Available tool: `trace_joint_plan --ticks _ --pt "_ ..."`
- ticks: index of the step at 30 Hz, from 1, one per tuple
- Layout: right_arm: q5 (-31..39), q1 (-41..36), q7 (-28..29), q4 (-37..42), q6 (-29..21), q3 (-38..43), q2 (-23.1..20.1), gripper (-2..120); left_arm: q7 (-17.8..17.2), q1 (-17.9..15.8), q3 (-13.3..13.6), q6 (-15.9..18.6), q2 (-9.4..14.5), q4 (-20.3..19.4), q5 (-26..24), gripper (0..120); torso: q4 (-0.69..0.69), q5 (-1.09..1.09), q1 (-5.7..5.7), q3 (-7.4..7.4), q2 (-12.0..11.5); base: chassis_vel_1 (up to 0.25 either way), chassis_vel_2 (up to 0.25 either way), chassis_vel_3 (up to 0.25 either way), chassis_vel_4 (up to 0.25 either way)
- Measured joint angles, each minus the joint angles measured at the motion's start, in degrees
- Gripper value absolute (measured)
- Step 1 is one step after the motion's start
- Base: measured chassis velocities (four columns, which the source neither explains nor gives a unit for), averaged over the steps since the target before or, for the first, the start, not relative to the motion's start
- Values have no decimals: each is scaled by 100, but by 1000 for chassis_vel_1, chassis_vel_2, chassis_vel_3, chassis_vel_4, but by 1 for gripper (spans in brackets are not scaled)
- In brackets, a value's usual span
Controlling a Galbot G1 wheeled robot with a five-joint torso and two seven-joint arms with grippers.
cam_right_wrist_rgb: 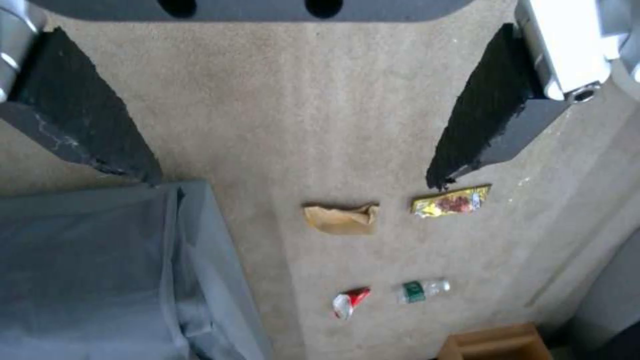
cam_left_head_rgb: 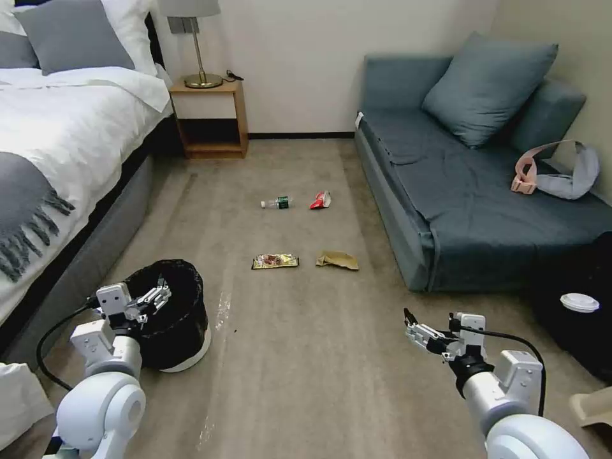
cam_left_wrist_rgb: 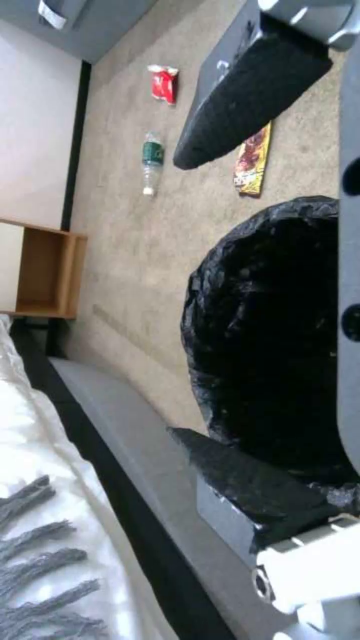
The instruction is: Pick up the trash bin, then pick up the garbage on the floor and place it into the trash bin.
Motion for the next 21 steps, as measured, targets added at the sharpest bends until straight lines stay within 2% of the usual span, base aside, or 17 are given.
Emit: trace_joint_plan --ticks 6,12,14,15,16,17,18,20,21 --pt "-3 55 -8 -51 29 0 -16 100 -19 -53 -39 70 55 -8 -3 100 0 0 0 0 0 0 0 0 0" --pt "-22 96 -15 -116 74 -20 -19 100 -194 -216 -206 369 303 -12 -220 100 0 -1 0 0 0 0 0 0 0" --pt "-62 103 -25 -150 117 -44 -17 100 -435 -350 -287 744 519 6 -555 100 1 -1 0 0 0 0 0 0 0" --pt "-62 103 -25 -150 117 -44 -17 100 -435 -350 -287 744 519 6 -555 100 1 -1 0 0 0 0 0 0 0" --pt "-75 106 -29 -161 131 -53 -14 100 -531 -395 -303 891 573 15 -703 100 0 -1 0 0 0 0 0 0 0" --pt "-95 115 -35 -184 151 -69 -4 100 -701 -491 -334 1161 690 53 -971 100 0 -1 0 0 0 0 0 0 0" --pt "-95 115 -35 -184 151 -69 -4 100 -701 -491 -334 1161 690 53 -971 100 0 -1 0 0 0 0 0 0 0" --pt "-135 129 -44 -228 188 -101 23 100 -776 -667 -395 1425 932 254 -1119 100 0 -1 0 0 0 0 0 0 0" --pt "-135 129 -44 -228 188 -101 23 100 -776 -667 -395 1425 932 254 -1119 100 0 -1 0 0 0 0 0 0 0"
